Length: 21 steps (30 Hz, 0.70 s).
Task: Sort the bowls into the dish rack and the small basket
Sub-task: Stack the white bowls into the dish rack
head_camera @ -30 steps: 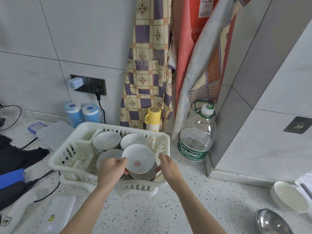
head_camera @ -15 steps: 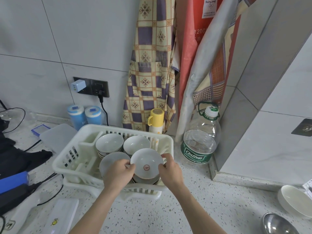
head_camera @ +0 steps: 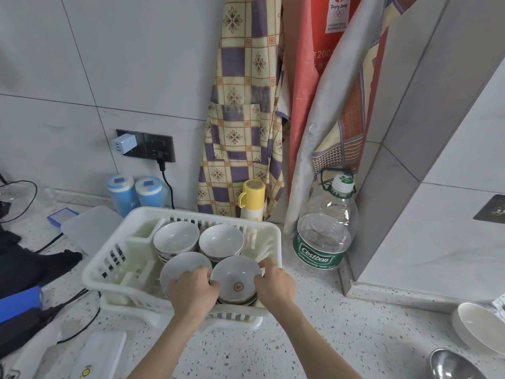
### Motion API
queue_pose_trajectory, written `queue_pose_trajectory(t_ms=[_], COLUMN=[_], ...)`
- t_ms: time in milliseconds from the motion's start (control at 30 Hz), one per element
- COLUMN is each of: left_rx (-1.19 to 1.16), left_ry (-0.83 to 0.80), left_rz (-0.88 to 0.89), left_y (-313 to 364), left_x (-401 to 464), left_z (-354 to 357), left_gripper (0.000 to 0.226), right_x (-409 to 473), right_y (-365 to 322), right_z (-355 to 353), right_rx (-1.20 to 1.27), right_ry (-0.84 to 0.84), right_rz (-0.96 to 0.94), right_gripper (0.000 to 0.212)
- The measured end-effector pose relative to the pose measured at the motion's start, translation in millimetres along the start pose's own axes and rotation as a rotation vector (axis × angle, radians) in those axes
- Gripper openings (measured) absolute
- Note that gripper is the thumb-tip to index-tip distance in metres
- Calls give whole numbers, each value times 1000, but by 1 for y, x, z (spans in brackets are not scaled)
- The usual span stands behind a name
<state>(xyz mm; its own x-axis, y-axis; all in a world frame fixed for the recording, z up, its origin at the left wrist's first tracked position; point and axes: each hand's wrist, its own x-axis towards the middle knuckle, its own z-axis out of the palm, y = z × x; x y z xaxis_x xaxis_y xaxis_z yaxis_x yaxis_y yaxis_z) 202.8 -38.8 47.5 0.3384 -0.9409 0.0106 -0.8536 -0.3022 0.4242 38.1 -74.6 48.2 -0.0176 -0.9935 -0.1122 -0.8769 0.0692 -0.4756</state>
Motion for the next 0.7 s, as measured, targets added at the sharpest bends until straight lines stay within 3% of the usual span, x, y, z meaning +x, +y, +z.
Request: queue_pose_trajectory(t_ms=[100, 200, 367, 700], left_rx=[40, 77, 90, 53], left_ry=[32, 66, 123, 167], left_rz=[3, 35, 73, 71], left_y=[0, 1, 3, 0], left_x=[1, 1, -4, -13], left_z=[6, 12, 18, 21], left_gripper=[2, 18, 25, 7], right_x=[1, 1, -2, 0], right_y=[1, 1, 1, 4], right_z=[4, 5, 9, 15], right_rx=[-60, -136, -252, -327], right_ry=[24, 62, 114, 134], right_rz=[-16, -37, -117, -166], right_gripper=[39, 35, 11, 29])
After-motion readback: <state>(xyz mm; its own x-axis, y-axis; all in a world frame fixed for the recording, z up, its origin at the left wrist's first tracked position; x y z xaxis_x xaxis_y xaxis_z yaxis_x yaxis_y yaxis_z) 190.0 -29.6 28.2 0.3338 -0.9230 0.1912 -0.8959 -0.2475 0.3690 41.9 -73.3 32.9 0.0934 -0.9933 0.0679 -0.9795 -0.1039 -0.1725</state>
